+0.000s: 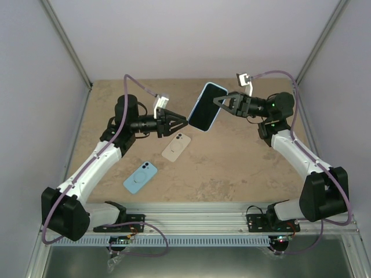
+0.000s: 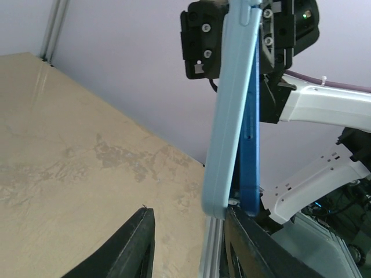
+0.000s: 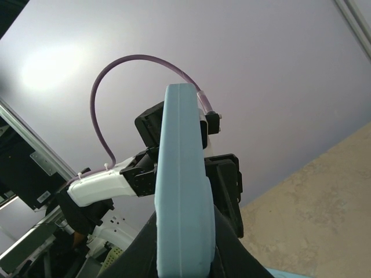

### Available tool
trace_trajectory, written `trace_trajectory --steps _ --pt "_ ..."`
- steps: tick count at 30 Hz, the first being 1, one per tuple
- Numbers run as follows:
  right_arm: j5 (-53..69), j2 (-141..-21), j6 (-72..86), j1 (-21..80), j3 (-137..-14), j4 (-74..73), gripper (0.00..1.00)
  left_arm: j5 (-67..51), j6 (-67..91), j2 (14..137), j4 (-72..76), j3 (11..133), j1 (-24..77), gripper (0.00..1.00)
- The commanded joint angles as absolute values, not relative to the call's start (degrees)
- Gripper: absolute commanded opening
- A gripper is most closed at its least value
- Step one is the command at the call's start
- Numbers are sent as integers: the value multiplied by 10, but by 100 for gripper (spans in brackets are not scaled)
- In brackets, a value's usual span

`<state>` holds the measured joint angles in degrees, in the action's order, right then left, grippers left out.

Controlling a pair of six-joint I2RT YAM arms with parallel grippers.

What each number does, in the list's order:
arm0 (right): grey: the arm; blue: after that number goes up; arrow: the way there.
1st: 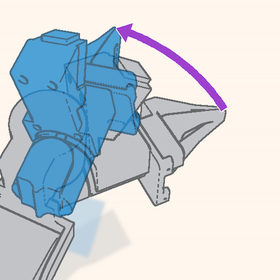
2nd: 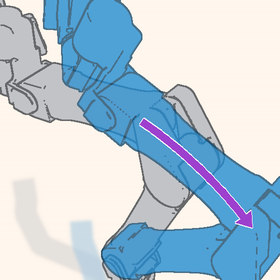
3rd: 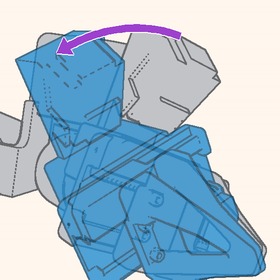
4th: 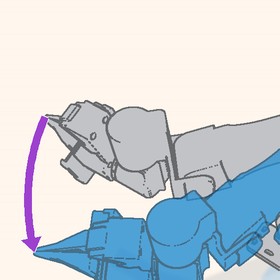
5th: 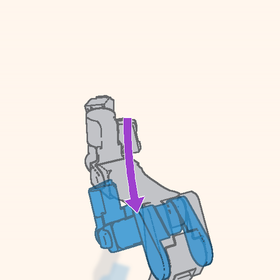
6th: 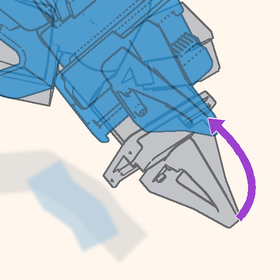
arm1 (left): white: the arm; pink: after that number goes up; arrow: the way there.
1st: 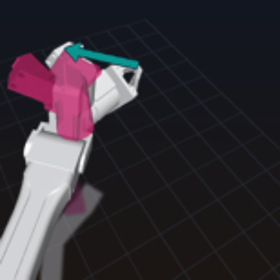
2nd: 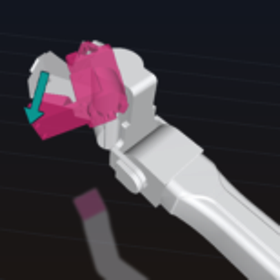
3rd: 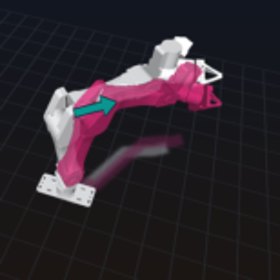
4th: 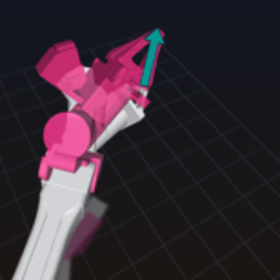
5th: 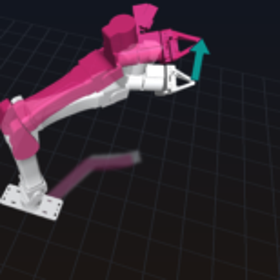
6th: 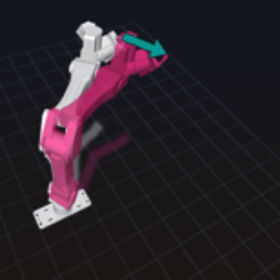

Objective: Take the phone out of the phone case
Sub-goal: Remove the phone case from the phone.

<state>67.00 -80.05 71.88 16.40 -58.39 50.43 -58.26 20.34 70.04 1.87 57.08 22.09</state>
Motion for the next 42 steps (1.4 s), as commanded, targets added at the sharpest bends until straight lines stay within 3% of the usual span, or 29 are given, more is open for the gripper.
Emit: trace_trajectory --steps 1,42 --pt "674 -789 745 171 -587 554 1 -517 194 716 -3 578 219 34" --pt "696 -799 814 213 -540 659 0 -559 228 750 39 590 219 34"
